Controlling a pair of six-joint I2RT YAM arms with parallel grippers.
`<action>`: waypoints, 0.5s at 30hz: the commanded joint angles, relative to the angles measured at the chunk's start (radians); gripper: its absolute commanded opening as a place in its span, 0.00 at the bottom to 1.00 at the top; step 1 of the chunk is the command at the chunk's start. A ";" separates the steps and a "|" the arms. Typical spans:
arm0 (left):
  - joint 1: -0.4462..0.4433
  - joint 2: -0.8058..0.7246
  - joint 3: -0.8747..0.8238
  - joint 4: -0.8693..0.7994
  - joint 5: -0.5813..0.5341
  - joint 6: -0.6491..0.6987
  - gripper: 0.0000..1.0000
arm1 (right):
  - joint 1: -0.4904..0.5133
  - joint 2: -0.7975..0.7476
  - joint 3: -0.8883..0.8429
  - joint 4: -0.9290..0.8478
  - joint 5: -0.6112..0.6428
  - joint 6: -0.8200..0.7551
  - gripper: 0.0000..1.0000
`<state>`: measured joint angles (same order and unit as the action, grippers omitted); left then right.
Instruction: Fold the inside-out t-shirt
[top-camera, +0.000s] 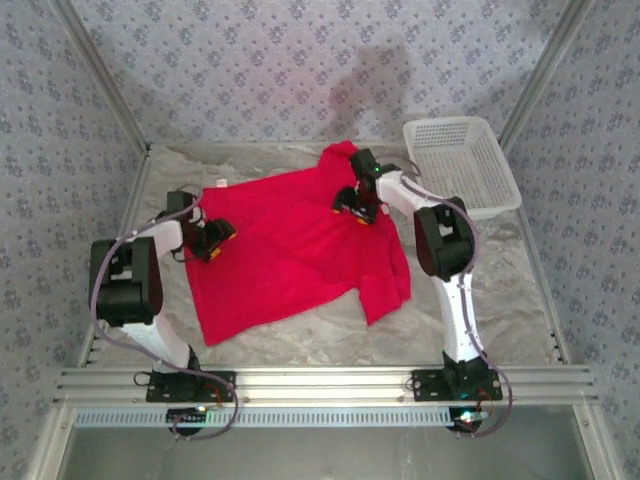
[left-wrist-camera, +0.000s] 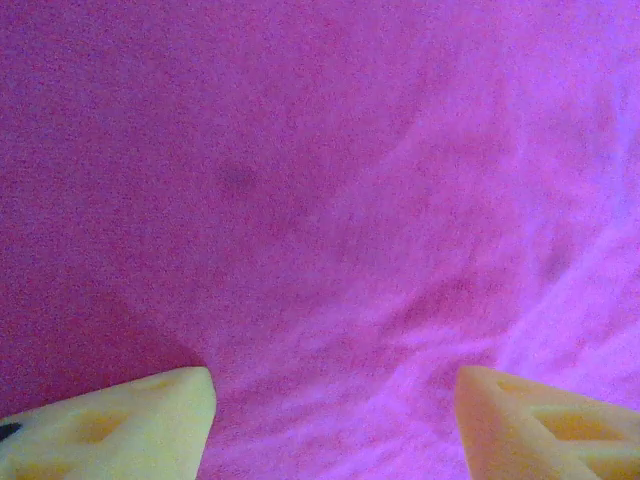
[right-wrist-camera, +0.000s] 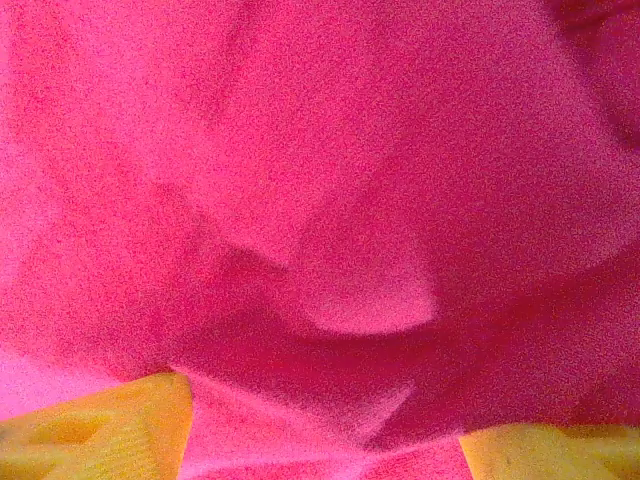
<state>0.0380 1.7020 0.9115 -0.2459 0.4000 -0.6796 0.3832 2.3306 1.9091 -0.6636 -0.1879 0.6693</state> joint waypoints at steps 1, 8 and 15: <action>-0.094 -0.058 -0.148 0.036 0.052 -0.086 0.65 | -0.024 0.208 0.263 -0.107 0.002 -0.023 0.72; -0.655 -0.196 -0.269 0.216 -0.008 -0.345 0.64 | -0.031 0.454 0.816 -0.068 -0.194 0.082 0.87; -0.618 -0.330 -0.012 -0.123 -0.175 -0.118 0.64 | -0.022 0.066 0.407 -0.100 -0.141 -0.032 0.90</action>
<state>-0.6510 1.4143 0.7879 -0.2394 0.3298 -0.8894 0.3519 2.6038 2.4550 -0.7250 -0.3367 0.6903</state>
